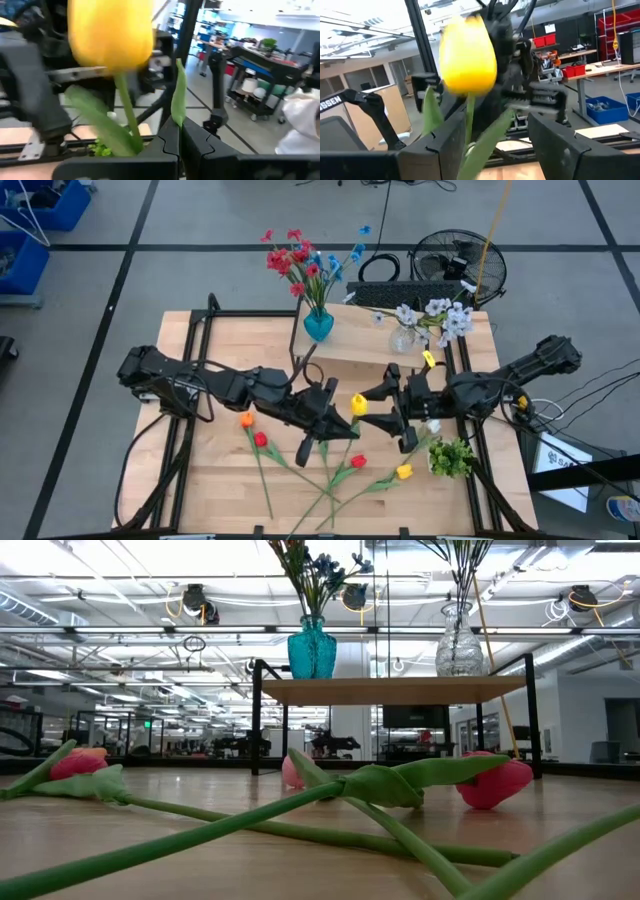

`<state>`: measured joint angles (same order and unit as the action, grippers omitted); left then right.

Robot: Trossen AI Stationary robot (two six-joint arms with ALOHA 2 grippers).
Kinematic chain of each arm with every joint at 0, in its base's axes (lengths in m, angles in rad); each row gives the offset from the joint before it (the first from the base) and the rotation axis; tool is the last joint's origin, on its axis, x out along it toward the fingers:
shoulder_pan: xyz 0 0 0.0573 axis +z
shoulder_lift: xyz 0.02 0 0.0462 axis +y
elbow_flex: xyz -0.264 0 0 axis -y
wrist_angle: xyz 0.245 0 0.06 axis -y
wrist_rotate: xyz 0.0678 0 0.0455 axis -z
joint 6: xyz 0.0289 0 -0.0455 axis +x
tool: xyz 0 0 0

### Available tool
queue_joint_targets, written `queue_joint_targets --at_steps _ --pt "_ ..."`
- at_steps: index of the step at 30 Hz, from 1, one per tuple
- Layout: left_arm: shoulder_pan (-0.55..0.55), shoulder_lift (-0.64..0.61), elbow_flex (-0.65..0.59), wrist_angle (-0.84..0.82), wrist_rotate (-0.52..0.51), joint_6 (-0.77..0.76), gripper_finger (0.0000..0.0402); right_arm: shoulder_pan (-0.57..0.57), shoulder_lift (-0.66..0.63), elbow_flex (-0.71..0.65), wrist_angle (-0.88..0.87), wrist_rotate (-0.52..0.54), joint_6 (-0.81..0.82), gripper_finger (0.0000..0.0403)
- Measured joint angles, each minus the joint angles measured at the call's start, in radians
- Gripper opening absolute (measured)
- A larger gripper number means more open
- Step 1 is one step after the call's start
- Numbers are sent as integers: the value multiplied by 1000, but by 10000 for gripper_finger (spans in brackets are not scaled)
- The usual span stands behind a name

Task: Pick and place flowers into a vace then onto a shelf
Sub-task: Put the left yellow tulip into the transparent vase

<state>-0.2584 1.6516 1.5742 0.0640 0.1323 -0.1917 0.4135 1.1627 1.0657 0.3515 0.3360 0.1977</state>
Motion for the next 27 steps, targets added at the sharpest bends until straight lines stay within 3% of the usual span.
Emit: queue_joint_targets --at_steps 4,8,17,22,27 --pt "0 0 0 -33 -1 -17 1 -9 3 0 15 -2 -5 208" --pt "13 0 0 -74 -17 -57 2 -9 1 0 48 -101 -35 202" --pt "20 0 0 -67 22 -32 2 -30 2 0 6 -87 23 182" --pt "14 0 0 -70 60 -32 2 -48 3 0 -23 -56 53 194" --pt "21 0 0 -106 74 -61 2 -54 14 0 -12 -158 63 218"
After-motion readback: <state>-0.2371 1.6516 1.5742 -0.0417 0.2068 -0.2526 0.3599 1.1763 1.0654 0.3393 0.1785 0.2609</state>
